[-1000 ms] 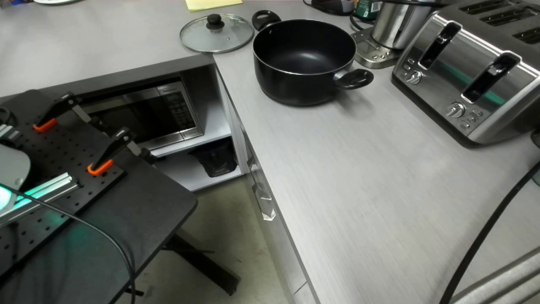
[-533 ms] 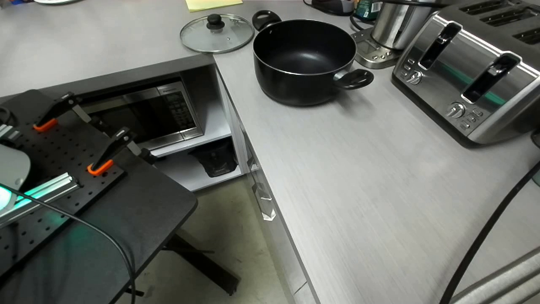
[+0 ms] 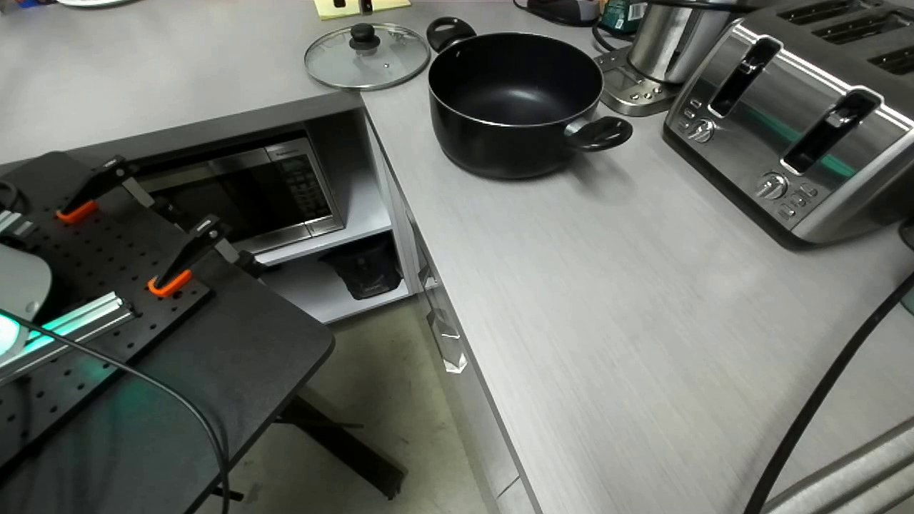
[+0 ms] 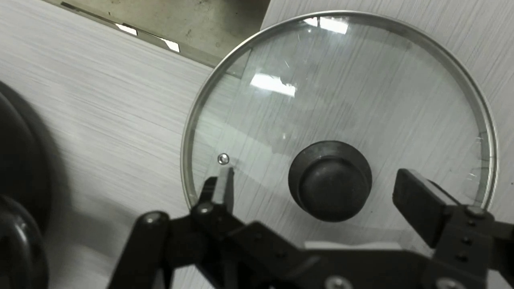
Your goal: Put the glass lid on the black pot.
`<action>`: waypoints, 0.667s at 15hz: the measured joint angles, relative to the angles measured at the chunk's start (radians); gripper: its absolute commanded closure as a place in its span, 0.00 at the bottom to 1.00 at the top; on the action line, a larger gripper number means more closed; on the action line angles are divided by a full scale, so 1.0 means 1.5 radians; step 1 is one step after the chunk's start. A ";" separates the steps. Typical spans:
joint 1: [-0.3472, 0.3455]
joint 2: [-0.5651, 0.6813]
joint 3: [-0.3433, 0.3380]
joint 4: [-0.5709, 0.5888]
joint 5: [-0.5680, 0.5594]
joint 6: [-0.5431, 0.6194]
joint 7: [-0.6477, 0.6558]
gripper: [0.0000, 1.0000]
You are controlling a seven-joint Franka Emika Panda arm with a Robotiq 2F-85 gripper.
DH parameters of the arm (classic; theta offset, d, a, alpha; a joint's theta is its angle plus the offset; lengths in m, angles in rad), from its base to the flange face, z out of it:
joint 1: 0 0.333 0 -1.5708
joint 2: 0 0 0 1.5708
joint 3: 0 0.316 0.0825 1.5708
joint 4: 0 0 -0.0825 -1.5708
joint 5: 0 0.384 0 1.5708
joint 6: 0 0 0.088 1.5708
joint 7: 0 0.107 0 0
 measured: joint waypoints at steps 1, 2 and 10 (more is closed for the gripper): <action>0.003 0.012 -0.001 0.009 0.000 0.000 0.000 0.00; 0.006 0.023 -0.001 0.018 0.000 0.000 0.000 0.00; 0.012 0.085 -0.008 0.069 0.000 0.000 0.000 0.25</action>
